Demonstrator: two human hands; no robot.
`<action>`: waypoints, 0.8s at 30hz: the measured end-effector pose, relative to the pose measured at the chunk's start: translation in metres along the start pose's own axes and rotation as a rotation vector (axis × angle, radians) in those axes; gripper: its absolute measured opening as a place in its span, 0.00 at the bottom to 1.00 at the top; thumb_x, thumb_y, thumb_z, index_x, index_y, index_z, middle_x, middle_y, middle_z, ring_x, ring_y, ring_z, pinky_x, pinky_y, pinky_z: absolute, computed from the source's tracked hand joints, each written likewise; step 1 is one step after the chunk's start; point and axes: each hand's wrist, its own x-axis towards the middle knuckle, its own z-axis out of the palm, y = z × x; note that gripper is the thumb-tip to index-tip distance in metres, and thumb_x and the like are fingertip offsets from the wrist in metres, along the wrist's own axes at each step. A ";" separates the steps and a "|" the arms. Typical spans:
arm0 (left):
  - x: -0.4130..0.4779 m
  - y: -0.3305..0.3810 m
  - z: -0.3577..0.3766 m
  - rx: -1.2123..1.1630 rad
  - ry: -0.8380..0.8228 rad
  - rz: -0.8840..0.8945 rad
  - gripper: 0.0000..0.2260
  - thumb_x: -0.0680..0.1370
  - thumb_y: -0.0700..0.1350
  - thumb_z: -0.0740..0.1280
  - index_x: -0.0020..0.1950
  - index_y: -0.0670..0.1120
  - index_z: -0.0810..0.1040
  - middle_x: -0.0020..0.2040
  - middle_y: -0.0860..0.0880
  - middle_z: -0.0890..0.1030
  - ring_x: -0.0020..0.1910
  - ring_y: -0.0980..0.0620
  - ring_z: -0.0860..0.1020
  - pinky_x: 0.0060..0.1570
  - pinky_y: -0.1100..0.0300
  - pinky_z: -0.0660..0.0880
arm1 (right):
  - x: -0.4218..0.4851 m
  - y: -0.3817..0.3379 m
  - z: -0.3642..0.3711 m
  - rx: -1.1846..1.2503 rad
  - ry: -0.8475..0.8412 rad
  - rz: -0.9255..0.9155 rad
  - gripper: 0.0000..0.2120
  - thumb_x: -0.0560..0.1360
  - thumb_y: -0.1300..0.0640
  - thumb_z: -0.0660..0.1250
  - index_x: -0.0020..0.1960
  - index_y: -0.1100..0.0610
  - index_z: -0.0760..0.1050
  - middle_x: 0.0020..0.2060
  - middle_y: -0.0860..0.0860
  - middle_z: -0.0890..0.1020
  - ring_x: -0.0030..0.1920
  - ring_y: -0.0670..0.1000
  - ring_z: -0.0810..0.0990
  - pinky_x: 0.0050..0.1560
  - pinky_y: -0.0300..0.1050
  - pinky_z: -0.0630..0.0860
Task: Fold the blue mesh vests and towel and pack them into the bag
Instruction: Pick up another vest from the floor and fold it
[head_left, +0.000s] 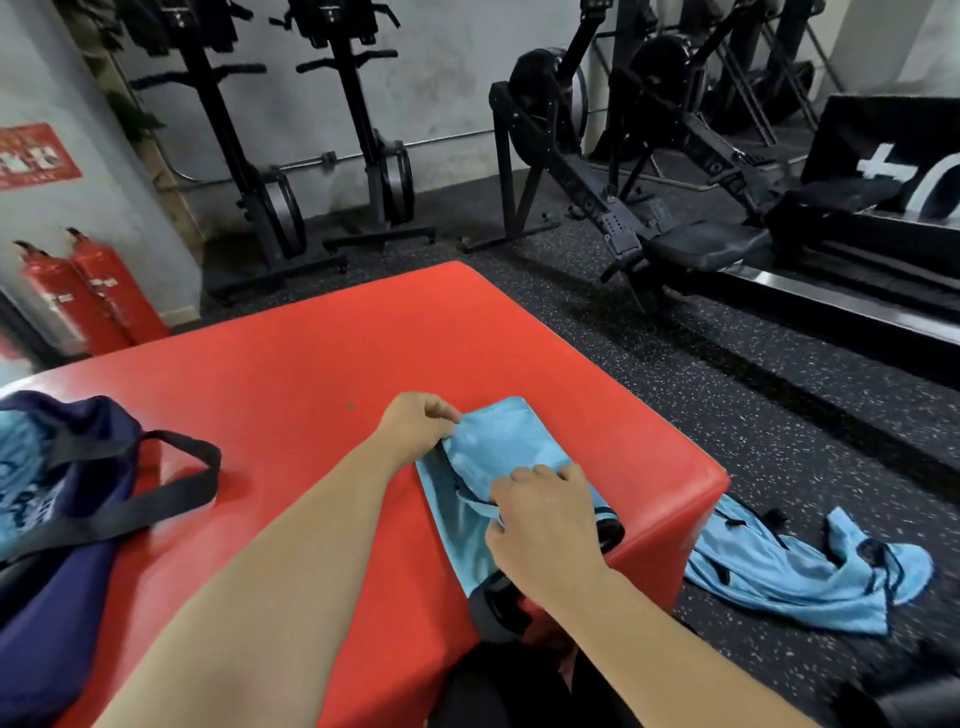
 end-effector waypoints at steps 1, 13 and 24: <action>0.002 0.004 -0.003 -0.018 0.034 0.003 0.07 0.73 0.33 0.70 0.44 0.45 0.83 0.34 0.48 0.78 0.32 0.53 0.72 0.34 0.63 0.70 | 0.005 -0.006 -0.005 0.020 0.025 -0.019 0.18 0.47 0.55 0.79 0.24 0.51 0.69 0.20 0.46 0.71 0.23 0.50 0.71 0.31 0.44 0.70; -0.008 -0.019 -0.003 0.223 0.092 0.049 0.07 0.74 0.38 0.68 0.44 0.50 0.81 0.43 0.51 0.81 0.41 0.53 0.77 0.41 0.64 0.68 | -0.003 -0.002 0.003 0.380 -0.302 -0.081 0.21 0.71 0.36 0.53 0.30 0.50 0.69 0.29 0.46 0.75 0.36 0.50 0.72 0.48 0.48 0.66; -0.101 -0.009 0.049 0.844 -0.222 0.258 0.46 0.69 0.73 0.26 0.81 0.48 0.41 0.80 0.48 0.39 0.78 0.52 0.36 0.75 0.46 0.33 | -0.021 0.052 0.025 0.098 -0.601 -0.165 0.46 0.67 0.30 0.27 0.80 0.51 0.39 0.79 0.51 0.39 0.78 0.48 0.35 0.75 0.45 0.34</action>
